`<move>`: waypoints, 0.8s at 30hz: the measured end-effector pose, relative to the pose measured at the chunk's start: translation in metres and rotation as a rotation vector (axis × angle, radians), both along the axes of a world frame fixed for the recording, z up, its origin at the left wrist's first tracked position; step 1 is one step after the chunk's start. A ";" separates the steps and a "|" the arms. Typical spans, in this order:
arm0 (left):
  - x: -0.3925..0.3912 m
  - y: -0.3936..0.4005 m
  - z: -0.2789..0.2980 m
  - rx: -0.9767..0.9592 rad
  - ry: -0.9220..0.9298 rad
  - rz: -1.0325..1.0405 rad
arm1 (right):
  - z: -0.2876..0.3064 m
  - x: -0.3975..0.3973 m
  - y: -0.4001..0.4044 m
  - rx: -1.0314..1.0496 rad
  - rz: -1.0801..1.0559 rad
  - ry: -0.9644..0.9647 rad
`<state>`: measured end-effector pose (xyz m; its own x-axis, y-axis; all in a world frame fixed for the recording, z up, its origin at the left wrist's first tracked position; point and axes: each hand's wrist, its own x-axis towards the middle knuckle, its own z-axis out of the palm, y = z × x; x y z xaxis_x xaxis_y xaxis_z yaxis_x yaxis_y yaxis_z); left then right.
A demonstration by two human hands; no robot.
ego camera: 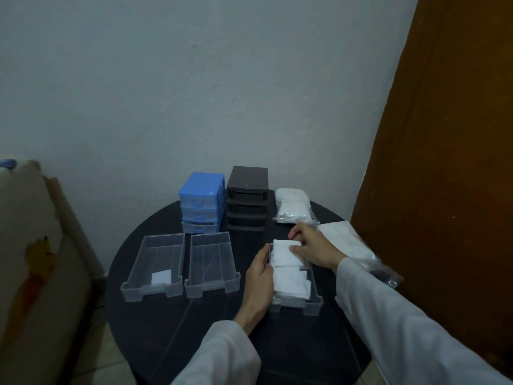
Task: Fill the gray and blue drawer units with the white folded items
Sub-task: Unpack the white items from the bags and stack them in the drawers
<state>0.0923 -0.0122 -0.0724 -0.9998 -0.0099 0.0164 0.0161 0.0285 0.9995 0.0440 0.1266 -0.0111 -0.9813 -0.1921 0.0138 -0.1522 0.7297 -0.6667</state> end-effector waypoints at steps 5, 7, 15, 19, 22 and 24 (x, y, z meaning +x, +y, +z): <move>-0.002 0.001 -0.004 0.049 -0.004 0.017 | -0.008 0.001 -0.003 0.100 0.052 0.005; -0.003 0.001 -0.006 0.061 -0.002 0.015 | -0.010 0.004 -0.004 0.161 0.072 0.065; -0.005 0.001 -0.006 0.109 -0.005 0.015 | -0.006 0.046 -0.014 0.305 0.040 0.253; -0.005 0.001 -0.004 0.103 -0.016 0.027 | -0.014 0.053 -0.020 0.391 0.095 0.200; -0.004 0.001 -0.005 0.094 -0.011 0.043 | -0.016 0.050 -0.021 0.373 0.109 0.248; -0.003 0.001 -0.005 0.091 -0.007 0.042 | -0.019 0.050 -0.021 0.431 0.140 0.249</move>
<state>0.0895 -0.0110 -0.0779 -0.9986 -0.0533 0.0064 0.0097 -0.0620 0.9980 0.0938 0.1053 -0.0305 -0.9229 -0.3610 0.1342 -0.3838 0.8913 -0.2416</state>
